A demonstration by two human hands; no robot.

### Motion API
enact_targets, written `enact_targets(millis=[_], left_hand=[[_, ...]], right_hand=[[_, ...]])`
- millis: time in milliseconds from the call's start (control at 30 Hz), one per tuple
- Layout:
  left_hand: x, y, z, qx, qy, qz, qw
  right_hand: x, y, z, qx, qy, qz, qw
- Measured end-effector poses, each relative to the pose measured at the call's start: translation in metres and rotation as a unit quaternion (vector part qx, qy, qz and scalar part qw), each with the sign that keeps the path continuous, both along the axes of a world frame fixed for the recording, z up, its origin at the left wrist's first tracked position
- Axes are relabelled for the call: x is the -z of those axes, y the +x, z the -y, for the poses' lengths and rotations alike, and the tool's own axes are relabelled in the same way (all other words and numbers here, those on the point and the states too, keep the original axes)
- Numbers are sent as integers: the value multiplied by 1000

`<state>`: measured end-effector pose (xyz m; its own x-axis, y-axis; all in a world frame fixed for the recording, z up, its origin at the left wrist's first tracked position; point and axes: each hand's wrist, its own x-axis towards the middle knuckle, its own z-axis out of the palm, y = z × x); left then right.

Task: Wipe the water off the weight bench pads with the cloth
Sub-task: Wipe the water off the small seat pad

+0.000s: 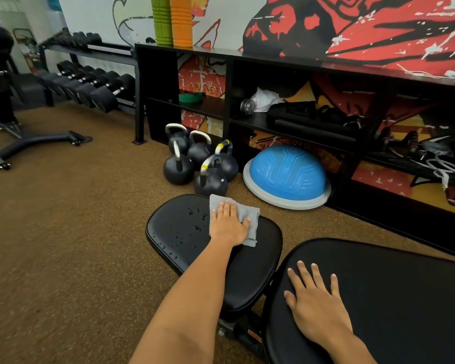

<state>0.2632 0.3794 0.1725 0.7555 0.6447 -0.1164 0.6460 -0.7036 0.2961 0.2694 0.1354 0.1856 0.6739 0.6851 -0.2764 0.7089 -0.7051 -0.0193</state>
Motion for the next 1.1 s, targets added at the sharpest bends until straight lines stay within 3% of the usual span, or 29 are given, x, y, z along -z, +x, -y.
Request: enact_targets(millis=[500,1100], left_hand=[[7,-56,16,-57,15,-1,998],[7,-49,70,7,5,5,1000]], right_hand=[[-1,0,2,-13,4,3,1000],[-14,7,-18,14,-6,-37,999]])
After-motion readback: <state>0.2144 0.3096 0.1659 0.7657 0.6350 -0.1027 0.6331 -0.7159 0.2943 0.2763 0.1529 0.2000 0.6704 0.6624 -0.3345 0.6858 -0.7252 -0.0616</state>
